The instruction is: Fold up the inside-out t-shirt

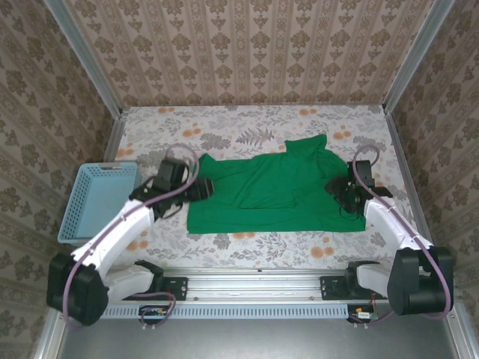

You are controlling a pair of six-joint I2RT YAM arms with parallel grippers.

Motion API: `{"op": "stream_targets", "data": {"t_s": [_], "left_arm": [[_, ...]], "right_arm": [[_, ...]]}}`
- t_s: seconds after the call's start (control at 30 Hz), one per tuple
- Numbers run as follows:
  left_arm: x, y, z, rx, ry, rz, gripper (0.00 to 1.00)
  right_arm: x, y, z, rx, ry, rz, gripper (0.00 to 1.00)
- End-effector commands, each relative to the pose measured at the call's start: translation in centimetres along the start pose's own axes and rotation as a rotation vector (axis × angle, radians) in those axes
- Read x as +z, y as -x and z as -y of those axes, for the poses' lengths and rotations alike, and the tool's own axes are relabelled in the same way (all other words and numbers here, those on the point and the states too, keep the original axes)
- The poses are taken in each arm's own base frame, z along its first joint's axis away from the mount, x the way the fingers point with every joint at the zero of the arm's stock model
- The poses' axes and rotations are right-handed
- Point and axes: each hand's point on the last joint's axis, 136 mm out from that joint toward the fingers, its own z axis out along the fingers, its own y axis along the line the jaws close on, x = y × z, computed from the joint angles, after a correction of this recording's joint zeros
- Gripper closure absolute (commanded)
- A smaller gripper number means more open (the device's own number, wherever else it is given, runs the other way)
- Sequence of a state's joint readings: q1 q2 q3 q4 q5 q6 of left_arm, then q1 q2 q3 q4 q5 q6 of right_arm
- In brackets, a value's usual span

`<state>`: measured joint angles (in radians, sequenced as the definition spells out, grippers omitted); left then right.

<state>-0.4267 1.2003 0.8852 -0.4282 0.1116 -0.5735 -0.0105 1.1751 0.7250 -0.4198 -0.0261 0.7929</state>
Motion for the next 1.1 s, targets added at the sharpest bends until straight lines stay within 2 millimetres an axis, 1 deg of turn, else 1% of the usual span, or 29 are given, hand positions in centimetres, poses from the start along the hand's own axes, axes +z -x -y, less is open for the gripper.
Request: {"op": "stream_targets", "data": {"t_s": [0.0,0.07,0.17,0.27,0.3,0.33,0.37,0.53,0.73,0.93,1.07], "left_arm": [[2.9,3.9,-1.7,-0.007,0.084,-0.01,0.29],[5.1,5.9,-2.7,-0.039,0.113,-0.016,0.31],[8.4,7.8,-3.7,-0.098,0.121,-0.054,0.35],[11.2,8.2,-3.6,-0.13,0.102,-0.101,0.36],[11.9,8.2,-3.5,-0.137,0.09,-0.113,0.37],[12.6,8.2,-3.3,-0.143,0.081,-0.122,0.37],[13.1,8.3,-3.2,-0.146,0.075,-0.126,0.37],[14.9,8.8,-3.2,-0.139,0.065,-0.132,0.39],[17.3,8.5,-3.4,-0.157,0.065,-0.177,0.42],[18.8,8.3,-3.5,-0.169,0.068,-0.196,0.47],[19.4,8.3,-3.4,-0.17,0.063,-0.196,0.55]], "right_arm": [[-1.5,3.0,-2.5,-0.102,0.024,0.057,0.37],[-1.5,3.9,-3.7,-0.132,0.043,0.057,0.37],[-0.9,4.8,-5.1,-0.162,0.052,0.043,0.37],[0.0,5.3,-5.9,-0.175,0.053,0.025,0.37],[0.1,5.5,-6.1,-0.179,0.057,0.023,0.37],[0.9,5.3,-6.0,-0.179,0.045,0.003,0.37],[1.3,5.3,-6.1,-0.18,0.046,-0.006,0.37],[2.6,5.0,-6.1,-0.186,0.043,-0.032,0.37],[3.4,4.7,-5.7,-0.187,0.027,-0.042,0.37],[3.6,4.9,-5.5,-0.195,0.01,-0.04,0.37],[4.1,5.3,-5.7,-0.204,0.001,-0.04,0.37]]}}
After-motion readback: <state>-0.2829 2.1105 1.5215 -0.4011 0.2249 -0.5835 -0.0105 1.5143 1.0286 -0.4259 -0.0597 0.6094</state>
